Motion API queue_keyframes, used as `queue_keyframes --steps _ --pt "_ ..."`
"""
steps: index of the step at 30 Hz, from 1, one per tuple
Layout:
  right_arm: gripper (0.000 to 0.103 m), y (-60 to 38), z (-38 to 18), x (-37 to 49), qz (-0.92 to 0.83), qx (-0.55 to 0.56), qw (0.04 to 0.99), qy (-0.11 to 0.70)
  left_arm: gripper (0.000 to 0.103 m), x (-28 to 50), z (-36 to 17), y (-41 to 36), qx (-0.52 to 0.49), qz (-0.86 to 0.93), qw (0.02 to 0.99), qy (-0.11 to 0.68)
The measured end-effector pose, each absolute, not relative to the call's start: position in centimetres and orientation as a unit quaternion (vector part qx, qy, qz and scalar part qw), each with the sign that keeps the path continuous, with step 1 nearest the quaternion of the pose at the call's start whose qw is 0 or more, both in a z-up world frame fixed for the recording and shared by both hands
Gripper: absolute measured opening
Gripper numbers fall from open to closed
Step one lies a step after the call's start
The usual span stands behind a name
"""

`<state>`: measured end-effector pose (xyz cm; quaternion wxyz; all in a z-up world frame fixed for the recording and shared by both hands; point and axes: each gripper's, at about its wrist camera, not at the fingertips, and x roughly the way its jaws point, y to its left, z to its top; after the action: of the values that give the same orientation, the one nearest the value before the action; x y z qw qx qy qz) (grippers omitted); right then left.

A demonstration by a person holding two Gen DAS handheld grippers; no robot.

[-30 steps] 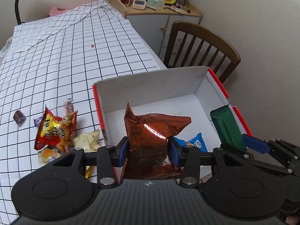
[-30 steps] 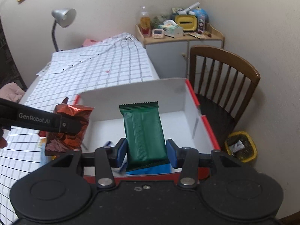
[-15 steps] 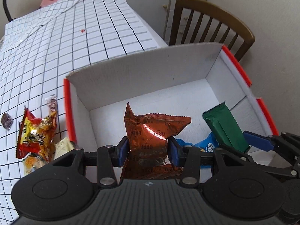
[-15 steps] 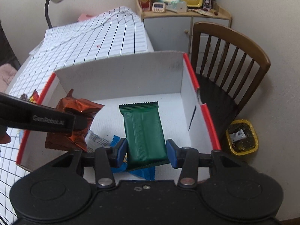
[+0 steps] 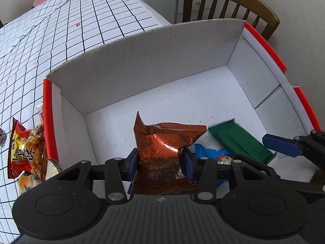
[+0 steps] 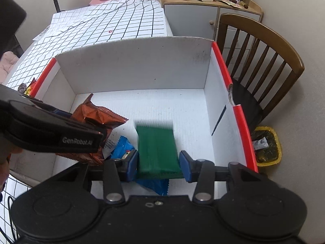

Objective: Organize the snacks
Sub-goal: 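Open both tools to release the Oreo bag and green bar in the box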

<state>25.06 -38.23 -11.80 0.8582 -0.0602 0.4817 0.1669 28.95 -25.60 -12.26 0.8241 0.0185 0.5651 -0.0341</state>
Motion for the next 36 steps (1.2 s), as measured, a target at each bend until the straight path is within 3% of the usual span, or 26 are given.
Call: queue_keyframes --steps 3,11,17,20,36 --pt "0.040 -38.2 -11.8 25.1 0.169 -0.063 0.858 0.481 0.045 28.9 -12.3 -25.7 0.017 -0.036 0.824 0.564" --pt "0.043 -38.4 -11.1 24.7 0.171 -0.053 0.862 0.474 0.058 28.0 -11.6 -24.9 0.003 -0.037 0.833 0.552" --pt "0.045 -38.4 -9.8 23.9 0.177 -0.049 0.868 0.461 0.059 26.5 -9.7 -24.0 -0.010 -0.047 0.848 0.528" --pt "0.046 -38.2 -9.1 23.4 0.180 -0.045 0.872 0.453 0.067 25.6 -8.5 -23.7 -0.015 -0.049 0.856 0.514" --pt "0.067 -36.0 -4.0 18.9 0.202 -0.038 0.897 0.392 0.071 20.2 -2.6 -19.5 -0.046 -0.052 0.896 0.438"
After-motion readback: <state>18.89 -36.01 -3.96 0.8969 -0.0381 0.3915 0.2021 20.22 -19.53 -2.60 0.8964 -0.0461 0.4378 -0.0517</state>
